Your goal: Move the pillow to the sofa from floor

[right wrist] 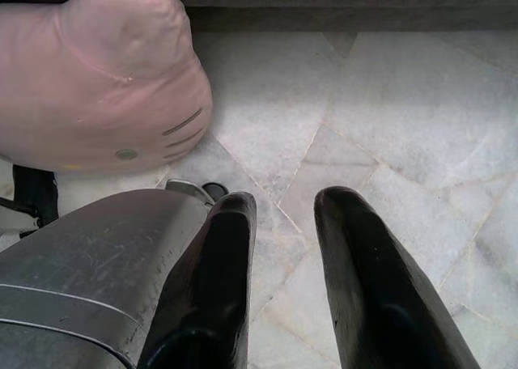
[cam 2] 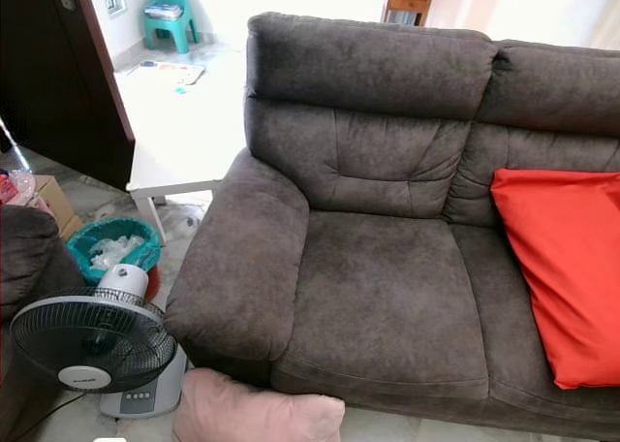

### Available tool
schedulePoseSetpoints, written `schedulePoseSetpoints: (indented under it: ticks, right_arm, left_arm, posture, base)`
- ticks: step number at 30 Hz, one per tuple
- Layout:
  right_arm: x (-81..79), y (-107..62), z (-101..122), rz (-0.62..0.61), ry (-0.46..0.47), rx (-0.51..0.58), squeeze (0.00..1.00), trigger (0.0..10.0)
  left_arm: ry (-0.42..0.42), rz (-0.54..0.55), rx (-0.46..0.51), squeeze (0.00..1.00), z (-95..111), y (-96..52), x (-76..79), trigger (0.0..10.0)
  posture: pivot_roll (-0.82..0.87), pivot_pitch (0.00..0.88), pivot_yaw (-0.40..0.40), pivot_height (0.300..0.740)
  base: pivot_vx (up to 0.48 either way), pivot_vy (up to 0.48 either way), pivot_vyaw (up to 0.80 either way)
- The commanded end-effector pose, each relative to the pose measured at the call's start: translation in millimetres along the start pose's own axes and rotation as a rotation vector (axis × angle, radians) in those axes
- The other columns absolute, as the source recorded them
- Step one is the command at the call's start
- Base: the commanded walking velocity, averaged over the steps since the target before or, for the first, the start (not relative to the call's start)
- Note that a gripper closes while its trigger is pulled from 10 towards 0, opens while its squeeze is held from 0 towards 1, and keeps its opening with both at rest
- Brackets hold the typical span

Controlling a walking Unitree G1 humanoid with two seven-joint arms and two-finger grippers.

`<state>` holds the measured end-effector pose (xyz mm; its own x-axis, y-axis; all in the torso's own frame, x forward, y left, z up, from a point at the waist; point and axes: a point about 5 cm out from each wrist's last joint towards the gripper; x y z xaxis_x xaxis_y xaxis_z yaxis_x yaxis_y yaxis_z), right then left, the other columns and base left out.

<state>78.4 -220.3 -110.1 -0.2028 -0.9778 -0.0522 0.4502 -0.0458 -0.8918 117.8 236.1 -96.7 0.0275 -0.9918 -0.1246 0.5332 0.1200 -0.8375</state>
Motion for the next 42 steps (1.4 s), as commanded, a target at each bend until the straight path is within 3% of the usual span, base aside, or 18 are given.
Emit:
schedulePoseSetpoints:
  ticks: [1, 12, 22, 31, 33, 35, 36, 38, 40, 42]
  right_arm:
    - [-1.4, 0.5, 1.6, -0.003, 0.018, 0.016, 0.0, 10.0]
    - [-9.8, 1.5, -0.4, -0.001, 0.068, 0.026, 0.0, 10.0]
    - [-6.0, 1.2, 3.4, -0.014, 0.081, 0.054, 0.0, 10.0]
    - [0.0, -0.3, 9.0, -0.05, 0.09, 0.116, 0.0, 10.0]
    - [0.3, -1.1, 13.4, -0.044, 0.096, 0.166, 0.0, 10.0]
    - [0.3, -1.4, 15.1, -0.04, 0.094, 0.184, 0.0, 10.0]
    - [0.5, -1.6, 16.1, -0.041, 0.092, 0.194, 0.0, 10.0]
    - [1.0, -2.1, 17.7, -0.048, 0.094, 0.214, 0.0, 10.0]
    - [1.8, -3.0, 19.9, -0.054, 0.099, 0.244, 0.0, 10.0]
    - [1.3, -3.5, 21.6, -0.046, 0.104, 0.265, 0.0, 10.0]
  left_arm:
    - [0.022, 0.01, -0.004, 0.0, -0.7, -0.6, -4.1, 10.0]
    - [0.05, 0.024, 0.004, 0.0, 1.8, -1.5, -13.9, 10.0]
    - [0.046, 0.015, 0.015, 0.0, 3.6, -0.7, -10.5, 10.0]
    - [-0.004, 0.096, 0.086, 0.0, 7.3, -1.8, -11.0, 10.0]
    - [-0.085, 0.159, 0.141, 0.0, 9.0, -3.8, -13.6, 10.0]
    - [-0.107, 0.178, 0.165, 0.0, 10.2, -4.6, -14.5, 10.0]
    - [-0.092, 0.186, 0.199, 0.0, 17.1, -4.0, -15.8, 10.0]
    - [-0.026, 0.214, 0.446, 0.0, 95.3, 1.0, -28.3, 10.0]
    - [0.035, 0.233, 0.648, 0.0, 150.9, -7.7, -36.5, 10.0]
    - [0.056, 0.233, 0.718, 0.0, 162.6, -12.7, -36.2, 10.0]
  posture:
    - [0.14, 0.0, -0.068, 0.74]
    - [0.12, 0.0, -0.02, 0.74]
    - [0.12, 0.0, -0.045, 0.74]
    - [0.13, 0.0, -0.063, 0.74]
    - [0.13, 0.0, -0.065, 0.74]
    - [0.13, 0.0, -0.065, 0.74]
    - [0.12, 0.0, -0.064, 0.74]
    - [0.12, 0.0, -0.062, 0.74]
    - [0.13, 0.0, -0.063, 0.74]
    - [0.13, 0.0, -0.065, 0.74]
  base:
    - [0.0, 0.0, 0.0]
    - [0.0, 0.0, 0.0]
    - [0.0, 0.0, 0.0]
    - [0.0, 0.0, 0.0]
    - [0.0, 0.0, 0.0]
    - [0.0, 0.0, 0.0]
    - [0.0, 0.0, 0.0]
    - [0.0, 0.0, 0.0]
    - [0.0, 0.0, 0.0]
    - [0.0, 0.0, 0.0]
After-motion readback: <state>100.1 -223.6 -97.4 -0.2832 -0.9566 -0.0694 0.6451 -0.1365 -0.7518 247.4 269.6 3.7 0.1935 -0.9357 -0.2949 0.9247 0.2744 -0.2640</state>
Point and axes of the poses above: a point about 5 cm out from each wrist's last joint towards the gripper, its own y axis pointing out of the wrist towards the gripper, its own z axis along the axis of the wrist's last joint, x = y × z, and after that the axes turned 2 degrees about y, right-handed
